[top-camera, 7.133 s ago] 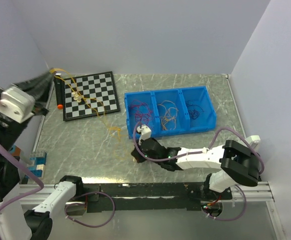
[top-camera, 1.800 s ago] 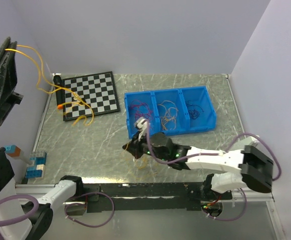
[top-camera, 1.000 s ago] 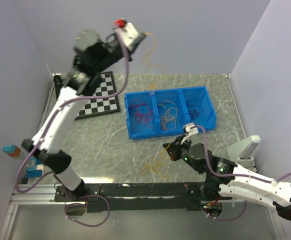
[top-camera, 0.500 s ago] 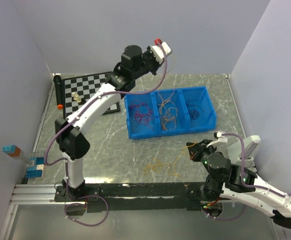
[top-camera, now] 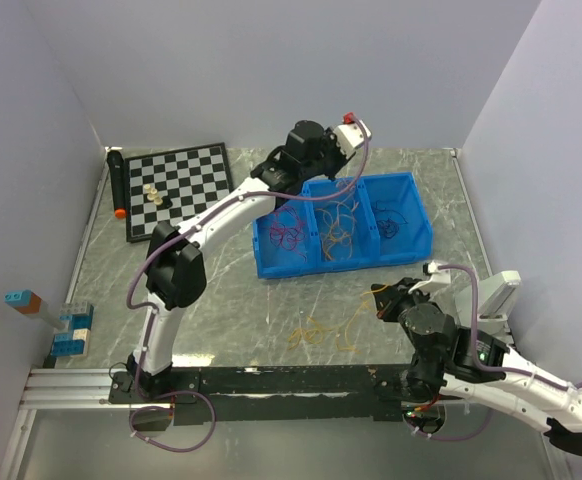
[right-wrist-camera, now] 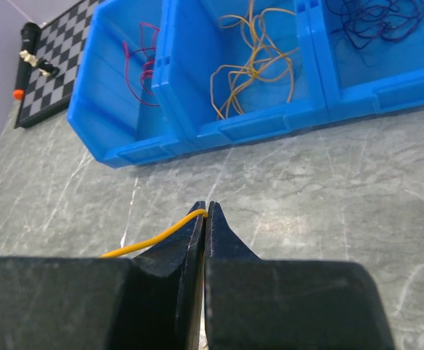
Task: Untangle the cables
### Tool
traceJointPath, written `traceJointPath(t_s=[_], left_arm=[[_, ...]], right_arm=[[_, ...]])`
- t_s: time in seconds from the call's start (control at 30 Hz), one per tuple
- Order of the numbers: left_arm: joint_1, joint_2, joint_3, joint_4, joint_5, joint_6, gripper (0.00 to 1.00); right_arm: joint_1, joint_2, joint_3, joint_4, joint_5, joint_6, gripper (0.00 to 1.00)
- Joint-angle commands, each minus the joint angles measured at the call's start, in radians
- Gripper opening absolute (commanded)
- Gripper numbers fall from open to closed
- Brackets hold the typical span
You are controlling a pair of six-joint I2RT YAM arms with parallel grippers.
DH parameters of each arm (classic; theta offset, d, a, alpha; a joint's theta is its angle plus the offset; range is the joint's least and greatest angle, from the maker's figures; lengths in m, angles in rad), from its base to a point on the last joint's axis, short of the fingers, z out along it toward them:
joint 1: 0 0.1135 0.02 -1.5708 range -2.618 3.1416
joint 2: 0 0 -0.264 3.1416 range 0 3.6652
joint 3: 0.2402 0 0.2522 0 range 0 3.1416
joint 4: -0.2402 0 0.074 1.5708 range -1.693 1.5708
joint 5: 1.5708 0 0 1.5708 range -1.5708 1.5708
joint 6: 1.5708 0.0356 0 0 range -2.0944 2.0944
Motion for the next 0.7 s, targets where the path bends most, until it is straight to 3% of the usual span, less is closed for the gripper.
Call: traceJointPath(t_s=[0.0,0.17,0.33,0.37,0.4,0.47,0.63,0.67], left_arm=[[0.001,-0.020,-0.070,0.016,-0.070,-0.056,0.01],[-0.005,-0.046,-0.188,-0.012,-0.128,-0.064,0.01],[-0.021,-0.008,-0.146,-0.186,-0.084,-0.056,0.01],[-0.025,0.003,-0.123,-0.223,-0.064,-0.059,0.07],[-0.024,0.017,-0.085,-0.265,-0.047,-0.066,0.20],[-0.025,0.030,-0.019,-0.337,-0.027,-0.081,0.54],[-0.007,-0.021,0.032,-0.437,0.053,-0.105,0.95],[0.002,-0.037,0.046,-0.452,0.062,-0.119,0.96]], right_arm=[[0.000,0.035,-0.009,0.071,-0.012,-0.027,0.00],[-0.003,0.140,0.021,0.090,-0.020,-0.059,0.00],[-0.061,0.303,0.050,0.140,-0.125,-0.062,0.00],[-0.082,0.328,0.048,0.163,-0.162,-0.068,0.00],[-0.105,0.357,0.044,0.197,-0.205,-0.080,0.00],[-0.154,0.407,0.033,0.258,-0.303,-0.105,0.00],[-0.211,0.512,0.022,0.379,-0.443,-0.162,0.00],[-0.214,0.530,0.024,0.399,-0.475,-0.175,0.03]])
